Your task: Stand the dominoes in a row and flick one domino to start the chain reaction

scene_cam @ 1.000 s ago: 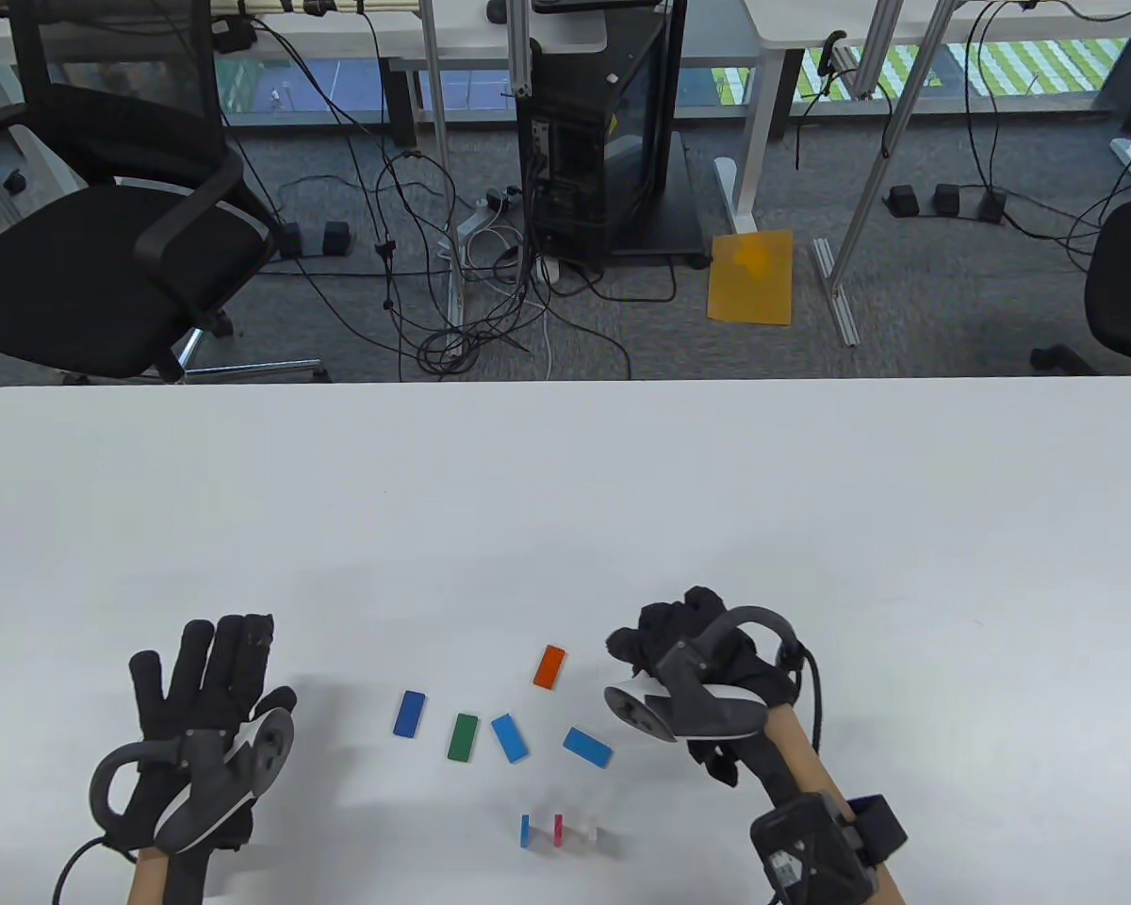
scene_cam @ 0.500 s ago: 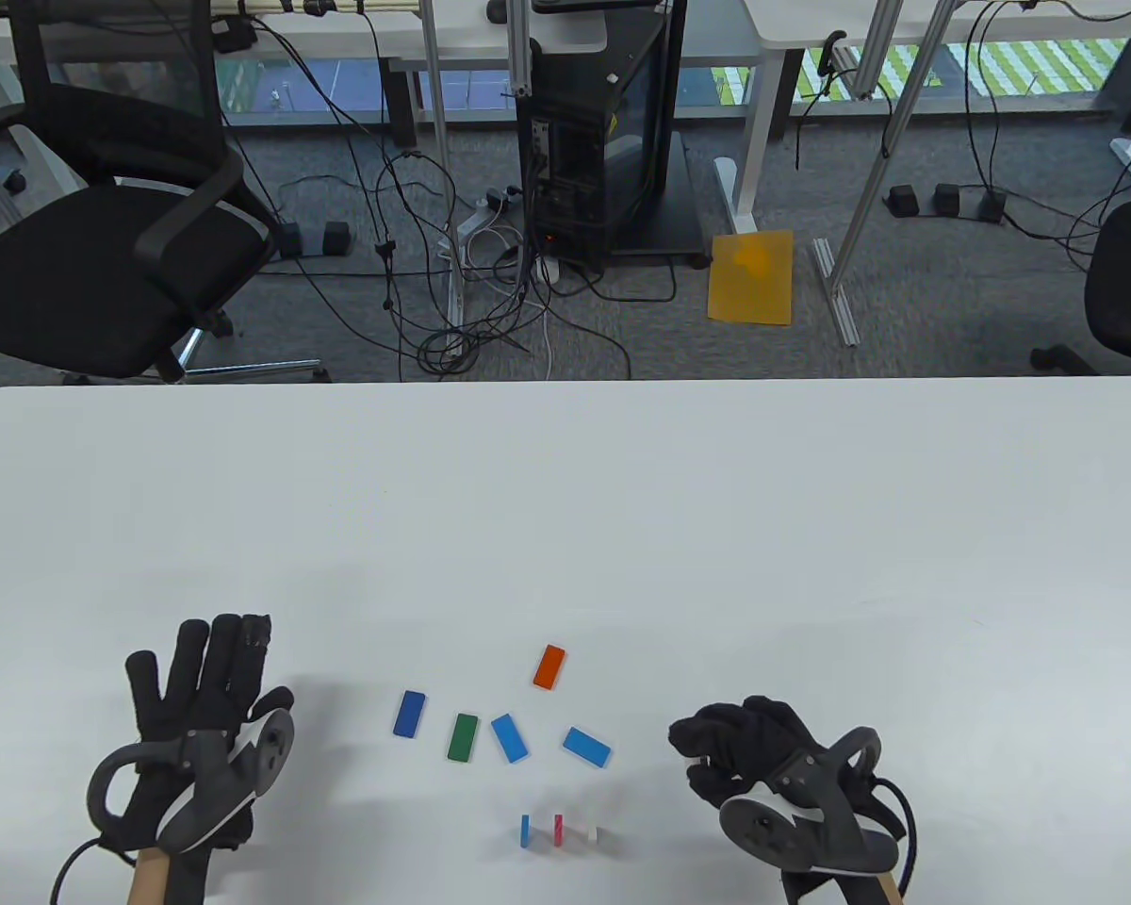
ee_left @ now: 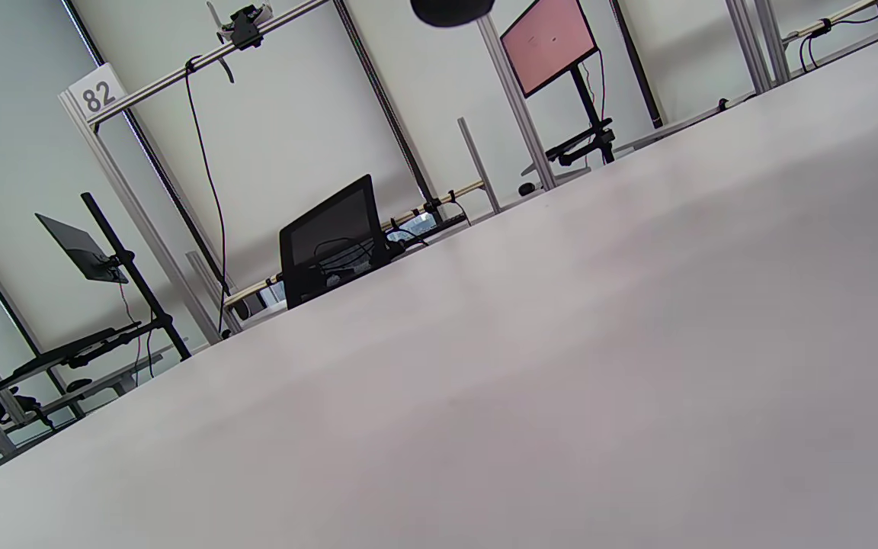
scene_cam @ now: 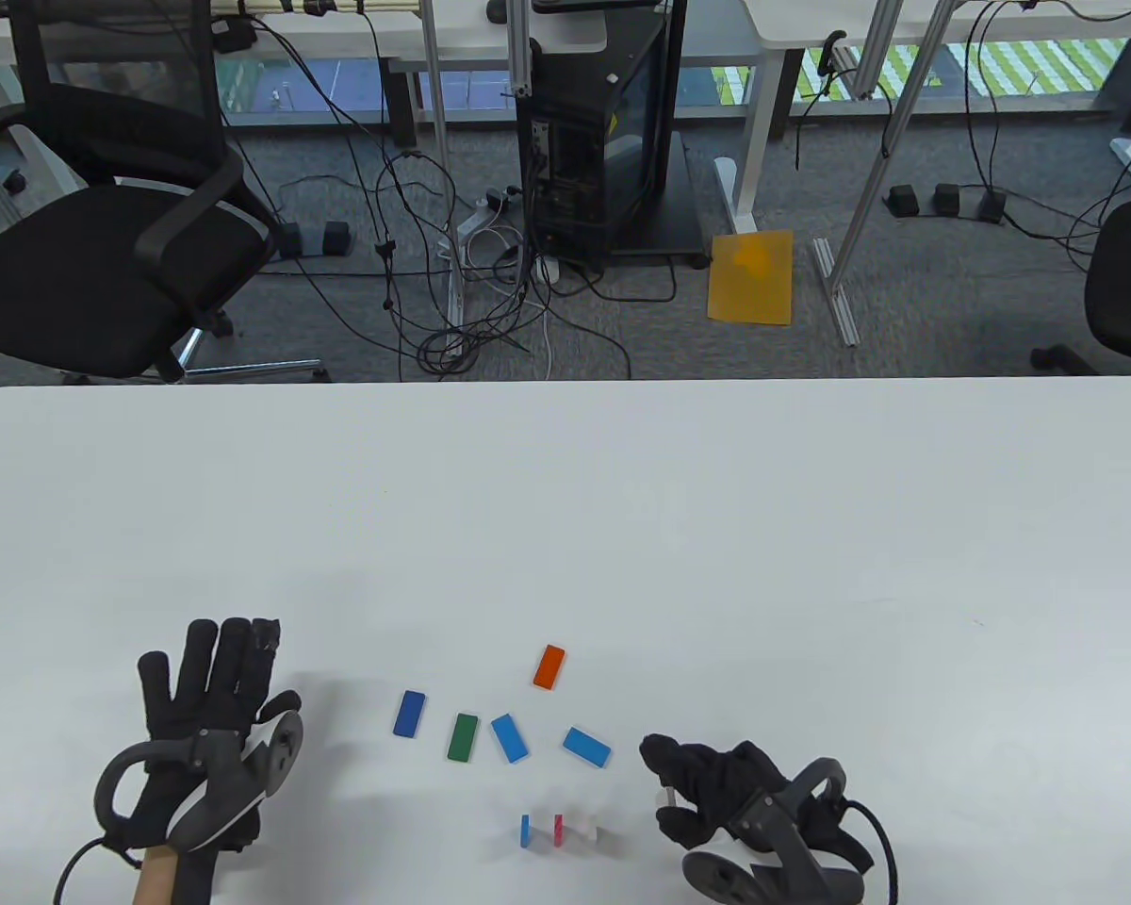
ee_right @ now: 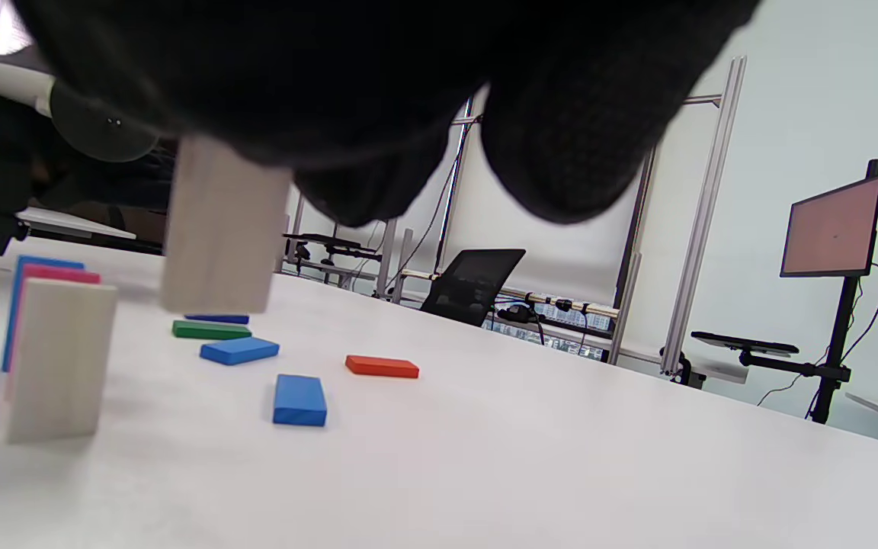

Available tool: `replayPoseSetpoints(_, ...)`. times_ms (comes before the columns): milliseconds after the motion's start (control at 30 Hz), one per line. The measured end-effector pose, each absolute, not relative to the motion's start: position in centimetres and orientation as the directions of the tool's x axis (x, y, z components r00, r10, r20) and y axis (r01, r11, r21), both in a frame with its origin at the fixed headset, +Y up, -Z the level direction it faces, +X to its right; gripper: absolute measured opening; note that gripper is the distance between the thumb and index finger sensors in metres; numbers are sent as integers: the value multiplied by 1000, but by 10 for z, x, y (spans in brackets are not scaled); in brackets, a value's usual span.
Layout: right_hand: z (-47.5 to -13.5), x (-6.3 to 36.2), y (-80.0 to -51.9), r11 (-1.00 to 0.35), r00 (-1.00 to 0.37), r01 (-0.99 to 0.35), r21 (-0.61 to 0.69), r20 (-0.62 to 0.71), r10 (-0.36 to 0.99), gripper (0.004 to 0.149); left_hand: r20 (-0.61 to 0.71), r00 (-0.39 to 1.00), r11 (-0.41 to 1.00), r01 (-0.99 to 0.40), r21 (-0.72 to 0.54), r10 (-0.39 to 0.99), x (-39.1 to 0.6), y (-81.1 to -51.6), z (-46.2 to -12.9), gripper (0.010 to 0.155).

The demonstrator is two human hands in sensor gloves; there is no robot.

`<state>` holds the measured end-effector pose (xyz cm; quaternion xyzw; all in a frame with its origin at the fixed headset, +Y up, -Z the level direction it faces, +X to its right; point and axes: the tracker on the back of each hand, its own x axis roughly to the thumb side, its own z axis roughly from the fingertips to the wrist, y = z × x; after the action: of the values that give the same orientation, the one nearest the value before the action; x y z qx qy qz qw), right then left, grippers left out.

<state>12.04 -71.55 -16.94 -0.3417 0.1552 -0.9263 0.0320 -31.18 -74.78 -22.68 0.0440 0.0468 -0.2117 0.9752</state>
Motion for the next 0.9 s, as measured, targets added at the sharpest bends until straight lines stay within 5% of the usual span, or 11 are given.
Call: replayPoseSetpoints(900, -165, 85, -748, -958, -682, 78, -276, 687, -253, 77, -68, 902, 899, 431, 73, -427, -298, -744, -223, 74)
